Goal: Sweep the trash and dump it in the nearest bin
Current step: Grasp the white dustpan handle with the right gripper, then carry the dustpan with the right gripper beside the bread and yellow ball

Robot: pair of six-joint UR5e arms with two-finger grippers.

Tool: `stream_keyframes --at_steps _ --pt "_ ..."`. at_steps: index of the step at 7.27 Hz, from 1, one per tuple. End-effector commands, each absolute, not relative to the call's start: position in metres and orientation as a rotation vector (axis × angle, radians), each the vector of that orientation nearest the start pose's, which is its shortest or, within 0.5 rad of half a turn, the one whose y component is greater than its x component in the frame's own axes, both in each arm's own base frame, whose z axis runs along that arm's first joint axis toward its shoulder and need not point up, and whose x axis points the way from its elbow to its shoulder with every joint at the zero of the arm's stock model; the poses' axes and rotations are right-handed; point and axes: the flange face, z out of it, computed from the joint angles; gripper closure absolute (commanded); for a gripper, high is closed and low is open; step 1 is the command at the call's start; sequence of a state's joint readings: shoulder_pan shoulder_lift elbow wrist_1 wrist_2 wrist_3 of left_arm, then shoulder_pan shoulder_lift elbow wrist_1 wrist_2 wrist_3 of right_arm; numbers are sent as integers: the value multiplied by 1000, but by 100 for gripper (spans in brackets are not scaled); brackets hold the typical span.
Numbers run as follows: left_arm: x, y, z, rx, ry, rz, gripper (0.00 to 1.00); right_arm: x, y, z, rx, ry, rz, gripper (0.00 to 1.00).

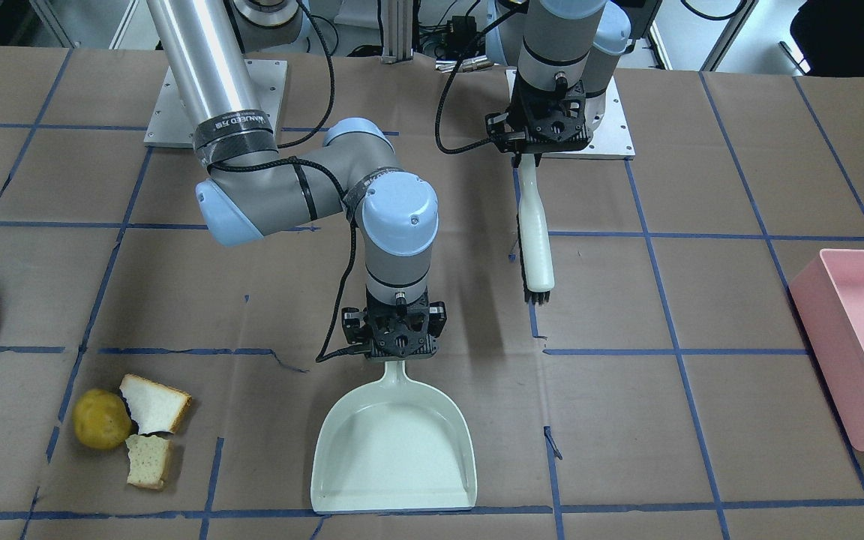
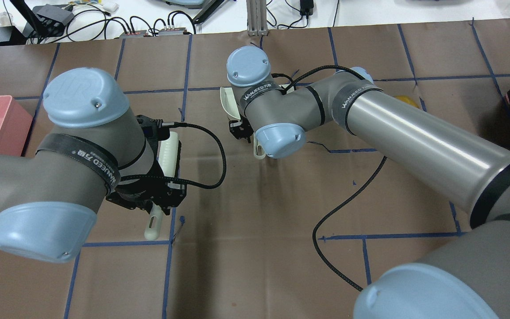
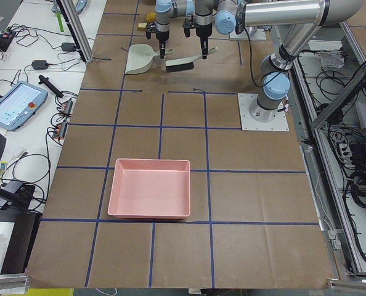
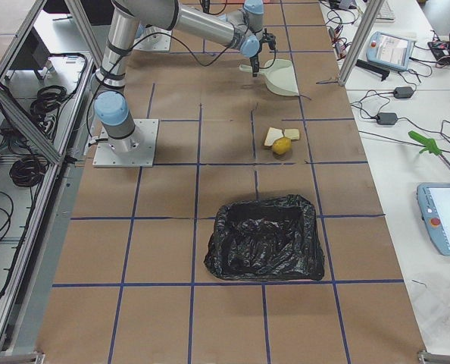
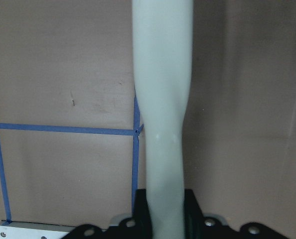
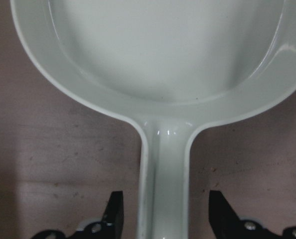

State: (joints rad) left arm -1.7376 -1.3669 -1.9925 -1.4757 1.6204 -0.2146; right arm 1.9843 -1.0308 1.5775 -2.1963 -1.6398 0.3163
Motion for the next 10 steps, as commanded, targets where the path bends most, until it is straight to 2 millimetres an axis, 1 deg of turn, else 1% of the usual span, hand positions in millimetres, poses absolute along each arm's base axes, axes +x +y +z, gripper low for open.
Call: stream_keyframes --at_steps 1,3,4,5,6,7,8,9,10 --pt "-190 -358 382 -66 3067 177 100 381 -554 231 -152 3173 -146 65" --pt "-190 -357 379 -62 3072 188 100 379 -553 233 -148 3176 -137 93" --pt "-191 -356 375 -57 3071 200 100 376 -554 236 -143 3180 -123 98" --pt "-191 -354 373 -57 3073 208 100 373 -555 240 -136 3179 -132 99" --pt "-191 -354 372 -58 3074 211 100 373 -557 255 -136 3179 -130 99" --pt "-192 -354 372 -56 3083 214 100 372 -562 291 -131 3194 -76 99" --pt "-194 -353 373 -61 3096 217 100 370 -573 325 -117 3213 -2 99" --pt "-194 -353 373 -58 3096 217 100 358 -584 347 -85 3221 56 99" --pt "-194 -353 373 -58 3098 217 100 349 -588 351 -81 3224 82 99"
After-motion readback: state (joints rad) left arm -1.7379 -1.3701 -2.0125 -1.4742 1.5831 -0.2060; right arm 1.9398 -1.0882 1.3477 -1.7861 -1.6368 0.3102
